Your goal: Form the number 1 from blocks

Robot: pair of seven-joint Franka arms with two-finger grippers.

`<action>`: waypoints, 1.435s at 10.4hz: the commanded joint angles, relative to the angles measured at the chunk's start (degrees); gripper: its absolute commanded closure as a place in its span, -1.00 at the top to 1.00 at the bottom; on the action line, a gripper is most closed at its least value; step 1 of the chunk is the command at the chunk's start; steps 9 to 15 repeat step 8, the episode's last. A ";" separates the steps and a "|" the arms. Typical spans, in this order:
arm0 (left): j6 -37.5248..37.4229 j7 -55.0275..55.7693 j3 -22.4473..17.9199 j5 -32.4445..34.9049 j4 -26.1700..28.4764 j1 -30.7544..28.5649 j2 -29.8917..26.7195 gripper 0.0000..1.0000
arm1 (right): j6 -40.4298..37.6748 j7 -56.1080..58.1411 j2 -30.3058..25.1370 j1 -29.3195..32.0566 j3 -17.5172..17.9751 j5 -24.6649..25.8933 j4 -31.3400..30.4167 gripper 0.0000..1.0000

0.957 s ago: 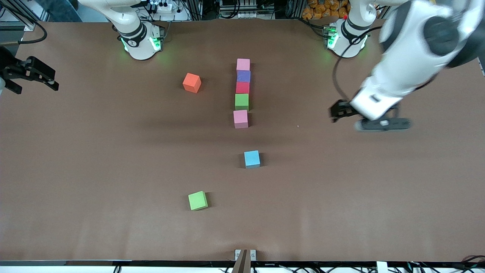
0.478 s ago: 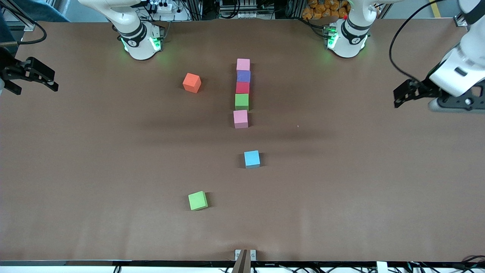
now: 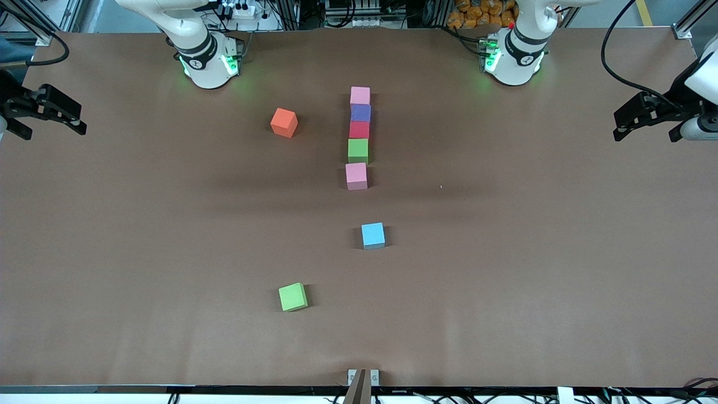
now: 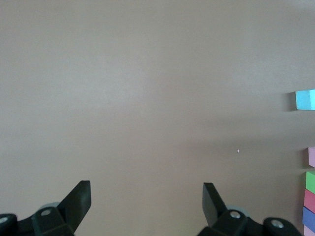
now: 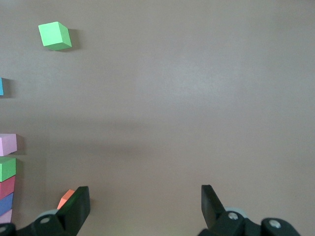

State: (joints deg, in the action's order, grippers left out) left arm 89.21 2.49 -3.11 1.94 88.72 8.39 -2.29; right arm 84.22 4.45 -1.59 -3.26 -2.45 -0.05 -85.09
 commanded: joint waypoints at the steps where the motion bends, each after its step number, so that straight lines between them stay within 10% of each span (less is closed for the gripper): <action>1: -2.11 -0.65 -2.16 0.25 -2.41 3.03 1.33 1.00 | -0.55 0.65 -0.17 0.01 -0.27 -0.74 -0.08 1.00; 15: -2.82 -0.65 -2.69 -1.23 -2.41 3.56 1.33 1.00 | -0.81 0.65 -0.17 0.10 -0.27 -0.74 -0.08 1.00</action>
